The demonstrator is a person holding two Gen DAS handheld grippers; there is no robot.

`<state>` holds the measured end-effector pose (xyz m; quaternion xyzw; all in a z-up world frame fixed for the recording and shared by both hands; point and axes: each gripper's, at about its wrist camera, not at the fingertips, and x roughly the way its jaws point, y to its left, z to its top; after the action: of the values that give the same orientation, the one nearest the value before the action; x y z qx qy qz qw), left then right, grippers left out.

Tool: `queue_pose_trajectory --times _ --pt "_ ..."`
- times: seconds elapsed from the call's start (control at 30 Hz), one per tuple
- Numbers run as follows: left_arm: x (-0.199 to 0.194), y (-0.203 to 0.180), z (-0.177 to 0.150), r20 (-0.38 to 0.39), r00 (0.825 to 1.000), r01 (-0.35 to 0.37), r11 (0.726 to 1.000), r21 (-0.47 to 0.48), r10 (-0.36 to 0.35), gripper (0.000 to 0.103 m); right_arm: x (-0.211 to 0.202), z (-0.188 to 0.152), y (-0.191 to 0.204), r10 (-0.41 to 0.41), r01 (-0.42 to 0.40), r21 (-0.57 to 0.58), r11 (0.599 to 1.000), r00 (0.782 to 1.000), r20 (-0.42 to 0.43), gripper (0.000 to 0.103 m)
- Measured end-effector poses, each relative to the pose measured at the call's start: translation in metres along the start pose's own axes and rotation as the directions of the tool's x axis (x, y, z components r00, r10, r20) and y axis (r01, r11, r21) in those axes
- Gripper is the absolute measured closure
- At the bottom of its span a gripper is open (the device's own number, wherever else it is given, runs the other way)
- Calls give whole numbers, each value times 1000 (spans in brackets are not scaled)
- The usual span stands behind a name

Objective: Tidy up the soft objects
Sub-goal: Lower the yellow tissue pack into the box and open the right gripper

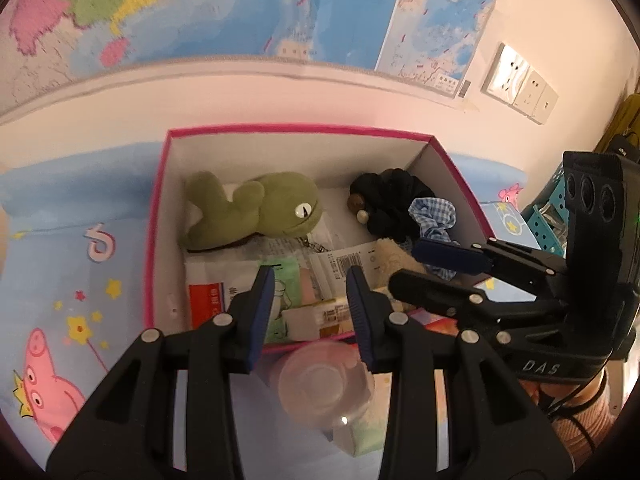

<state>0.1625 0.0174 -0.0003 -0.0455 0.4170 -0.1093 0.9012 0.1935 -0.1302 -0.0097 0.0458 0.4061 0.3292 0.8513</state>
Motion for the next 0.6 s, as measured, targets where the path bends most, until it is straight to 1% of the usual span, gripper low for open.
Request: queue_pose_trajectory --times 0.1,0.17,0.23,0.33,0.4,0.53,0.6 --pt "-17 -3 -8 48 999 -11 1000 25 10 63 -10 -6 4 -13 13 -23 1000 1000 13 57" --pt "-30 -4 -15 77 997 2 999 34 -4 59 -17 -11 5 -6 7 -27 1000 1000 21 57" --pt "-44 -5 -22 106 994 22 999 50 -27 59 -24 -15 6 2 -1 -34 999 1000 25 57" --pt "-59 -9 -37 128 991 39 996 77 -48 57 -37 -23 11 26 -24 -52 998 999 34 57" --pt "-64 -12 -45 129 990 45 995 91 -57 53 -45 -30 17 41 -38 -76 996 998 38 57" --pt "-73 -16 -68 119 991 45 992 115 -58 53 -61 -48 28 79 -75 -121 990 996 30 55" --pt "-74 -18 -79 102 993 44 992 118 -56 53 -67 -60 32 104 -100 -132 986 994 18 51"
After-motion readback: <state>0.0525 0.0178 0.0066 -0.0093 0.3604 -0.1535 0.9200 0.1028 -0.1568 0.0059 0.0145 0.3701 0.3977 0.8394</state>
